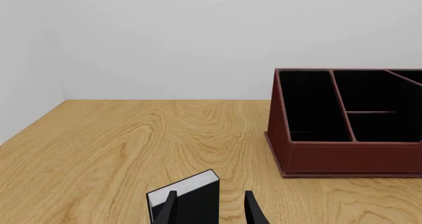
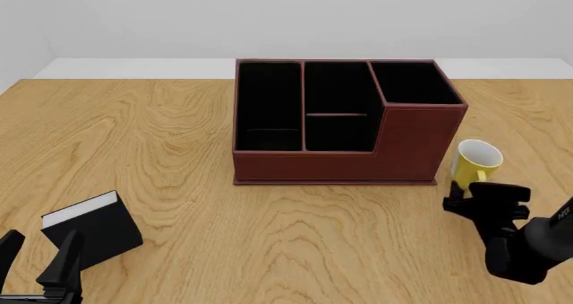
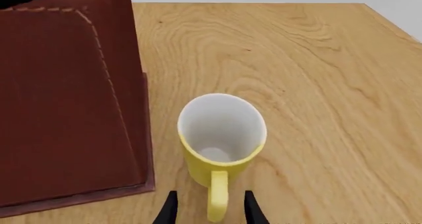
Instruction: Pick up the yellow and white mug and place it to the right of the caddy.
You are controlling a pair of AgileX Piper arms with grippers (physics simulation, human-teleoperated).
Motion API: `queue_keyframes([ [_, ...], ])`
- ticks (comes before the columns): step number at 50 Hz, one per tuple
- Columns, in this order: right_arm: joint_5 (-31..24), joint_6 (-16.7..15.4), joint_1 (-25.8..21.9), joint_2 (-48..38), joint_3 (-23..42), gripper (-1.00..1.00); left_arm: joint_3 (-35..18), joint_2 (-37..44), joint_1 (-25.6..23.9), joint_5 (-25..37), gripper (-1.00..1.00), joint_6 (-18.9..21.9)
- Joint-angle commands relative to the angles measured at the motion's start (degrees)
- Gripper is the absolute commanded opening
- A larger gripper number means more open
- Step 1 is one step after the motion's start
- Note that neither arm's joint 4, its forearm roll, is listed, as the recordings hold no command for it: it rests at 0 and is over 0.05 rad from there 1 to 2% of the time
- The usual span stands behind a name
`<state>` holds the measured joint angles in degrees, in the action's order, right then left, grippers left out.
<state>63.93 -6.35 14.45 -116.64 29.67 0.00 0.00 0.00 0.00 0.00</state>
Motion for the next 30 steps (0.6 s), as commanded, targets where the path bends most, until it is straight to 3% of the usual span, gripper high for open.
queue_keyframes([
  [1,-0.13,0.01,-0.05,-1.14,-0.12,1.0,0.0,0.0,0.0,0.0,1.0,0.0],
  [19,0.17,0.18,0.51,2.8,-3.28,1.0,0.0,0.0,0.0,0.0,1.0,0.0],
  [30,3.48,-0.79,0.13,5.04,-8.41,1.0,0.0,0.0,0.0,0.0,1.0,0.0],
])
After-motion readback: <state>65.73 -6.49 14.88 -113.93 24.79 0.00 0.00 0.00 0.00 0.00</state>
